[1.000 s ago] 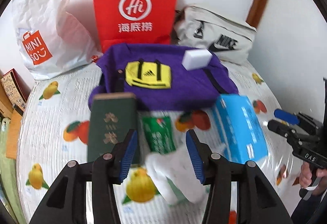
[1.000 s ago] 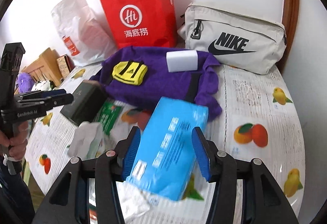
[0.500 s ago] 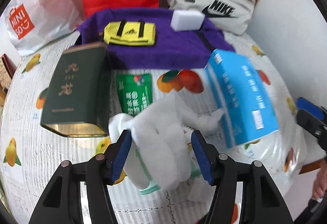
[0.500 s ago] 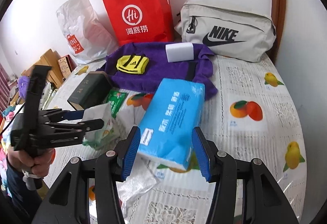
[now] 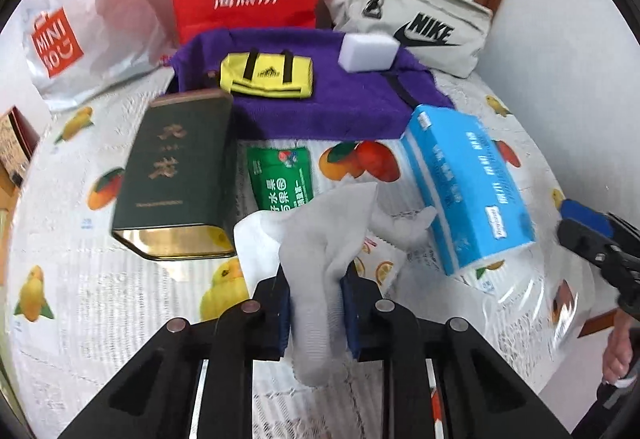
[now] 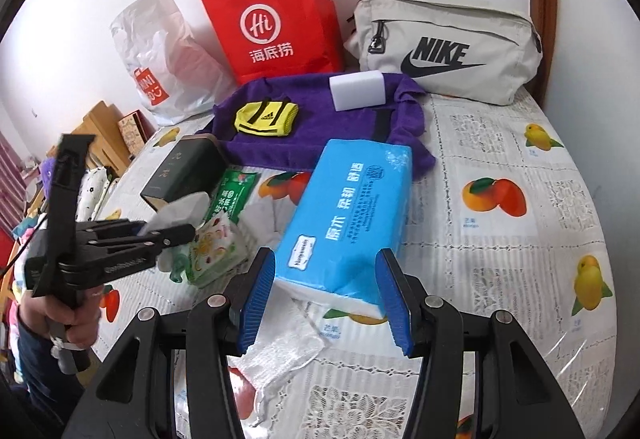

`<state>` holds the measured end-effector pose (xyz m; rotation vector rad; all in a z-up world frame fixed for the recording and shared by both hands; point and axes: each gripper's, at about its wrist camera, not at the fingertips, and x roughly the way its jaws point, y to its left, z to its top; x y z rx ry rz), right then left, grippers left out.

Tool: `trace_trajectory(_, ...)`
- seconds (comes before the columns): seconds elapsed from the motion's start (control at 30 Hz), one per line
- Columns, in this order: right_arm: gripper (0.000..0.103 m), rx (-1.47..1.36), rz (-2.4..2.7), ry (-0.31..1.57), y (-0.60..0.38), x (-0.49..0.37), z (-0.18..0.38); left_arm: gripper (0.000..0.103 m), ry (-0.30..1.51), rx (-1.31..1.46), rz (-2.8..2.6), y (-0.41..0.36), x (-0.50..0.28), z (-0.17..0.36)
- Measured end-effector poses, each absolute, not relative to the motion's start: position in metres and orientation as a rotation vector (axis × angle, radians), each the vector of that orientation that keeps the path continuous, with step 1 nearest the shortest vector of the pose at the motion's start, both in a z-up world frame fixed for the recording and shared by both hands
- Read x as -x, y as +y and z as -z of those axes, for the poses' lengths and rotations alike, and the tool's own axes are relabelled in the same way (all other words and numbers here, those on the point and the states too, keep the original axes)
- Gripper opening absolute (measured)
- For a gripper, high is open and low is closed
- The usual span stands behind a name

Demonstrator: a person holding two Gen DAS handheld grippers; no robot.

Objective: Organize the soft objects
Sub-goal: 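Grasp the white glove with teal cuff with the left tool, then grasp the white mesh bag with the right tool while the left tool holds the glove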

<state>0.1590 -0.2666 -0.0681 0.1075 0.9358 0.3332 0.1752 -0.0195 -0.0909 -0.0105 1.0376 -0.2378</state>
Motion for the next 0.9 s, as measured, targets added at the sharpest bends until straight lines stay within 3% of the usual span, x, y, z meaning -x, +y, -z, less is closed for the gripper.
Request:
trace_trajectory(0.27,0.053,-0.082,-0.387,0.978,-0.250,-0.141,0.085,0.020,1.004,0.040,0.199,-0.001,-0.156,0.080)
trace_trajectory(0.4,0.063,-0.045,-0.419,0.991,-0.238,-0.130,0.097,0.020,0.996,0.043,0.174,0.006,-0.146,0.080)
trace_trajectory(0.57,0.066,-0.036,-0.443,1.024,-0.226,-0.127,0.117,0.020,1.000,0.056,0.149,0.020,-0.135,0.083)
trace_trajectory(0.73,0.083,-0.040,-0.422,1.013,-0.219,-0.129,0.136,0.020,1.006,0.055,0.103,0.039,-0.124,0.087)
trace_trajectory(0.9,0.087,-0.083,-0.419,1.021,-0.214,-0.137,0.151,0.020,1.039,0.072,0.070,0.055,-0.127,0.102)
